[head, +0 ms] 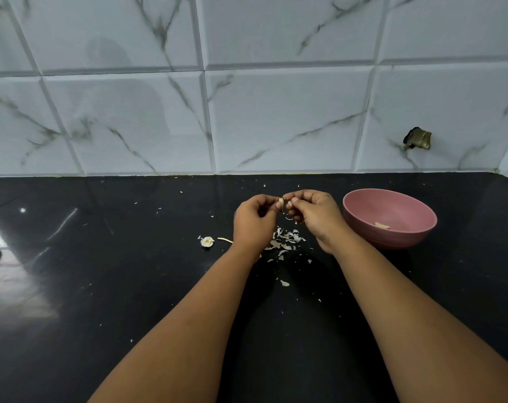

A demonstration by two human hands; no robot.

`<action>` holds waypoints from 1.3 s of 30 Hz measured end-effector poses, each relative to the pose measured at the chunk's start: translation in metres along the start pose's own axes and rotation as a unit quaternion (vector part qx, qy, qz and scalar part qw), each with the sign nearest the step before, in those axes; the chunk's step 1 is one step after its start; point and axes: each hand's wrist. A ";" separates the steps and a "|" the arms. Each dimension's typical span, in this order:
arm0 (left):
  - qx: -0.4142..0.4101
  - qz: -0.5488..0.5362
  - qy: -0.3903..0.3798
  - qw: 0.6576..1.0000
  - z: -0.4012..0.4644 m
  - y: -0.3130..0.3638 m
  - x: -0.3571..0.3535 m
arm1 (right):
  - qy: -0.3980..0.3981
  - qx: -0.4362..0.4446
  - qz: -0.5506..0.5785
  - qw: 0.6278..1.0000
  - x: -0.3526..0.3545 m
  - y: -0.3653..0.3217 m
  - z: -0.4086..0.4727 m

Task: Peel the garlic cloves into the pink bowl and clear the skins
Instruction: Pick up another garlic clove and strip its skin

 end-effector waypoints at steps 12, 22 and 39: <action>0.018 -0.014 -0.009 1.000 -0.002 0.002 0.003 | 0.040 0.087 -0.038 0.995 0.005 0.000 -0.004; 0.016 -0.009 -0.036 0.999 -0.002 0.002 0.001 | -0.057 -0.012 0.127 0.990 0.002 0.001 -0.005; 0.102 -0.051 -0.018 0.993 -0.003 0.008 0.000 | -0.069 -0.047 0.191 0.978 -0.001 -0.001 -0.004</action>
Point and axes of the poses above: each hand's wrist, its own z-axis towards the middle knuckle, its own x-axis out of the back of the hand, y = z × x, and after that the axes turned 6 degrees about -x, right-handed
